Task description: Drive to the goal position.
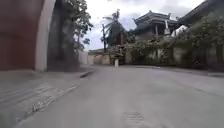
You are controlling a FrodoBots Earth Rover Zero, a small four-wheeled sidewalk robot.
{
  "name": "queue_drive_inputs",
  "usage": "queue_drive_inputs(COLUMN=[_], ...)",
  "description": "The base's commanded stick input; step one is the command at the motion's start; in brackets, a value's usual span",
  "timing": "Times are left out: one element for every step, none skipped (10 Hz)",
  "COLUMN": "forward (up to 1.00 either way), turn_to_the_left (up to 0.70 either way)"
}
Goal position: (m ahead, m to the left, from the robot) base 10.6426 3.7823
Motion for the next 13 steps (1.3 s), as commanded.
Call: queue_drive_inputs(forward=[1.00,1.00,1.00,1.00,1.00,1.00,1.00,1.00,1.00,1.00,1.00,1.00,1.00], turn_to_the_left=[-0.02,-0.02,-0.02,-0.02,-0.02,-0.19,-0.34,-0.40,-0.40,-0.16,0.00,0.00,0.00])
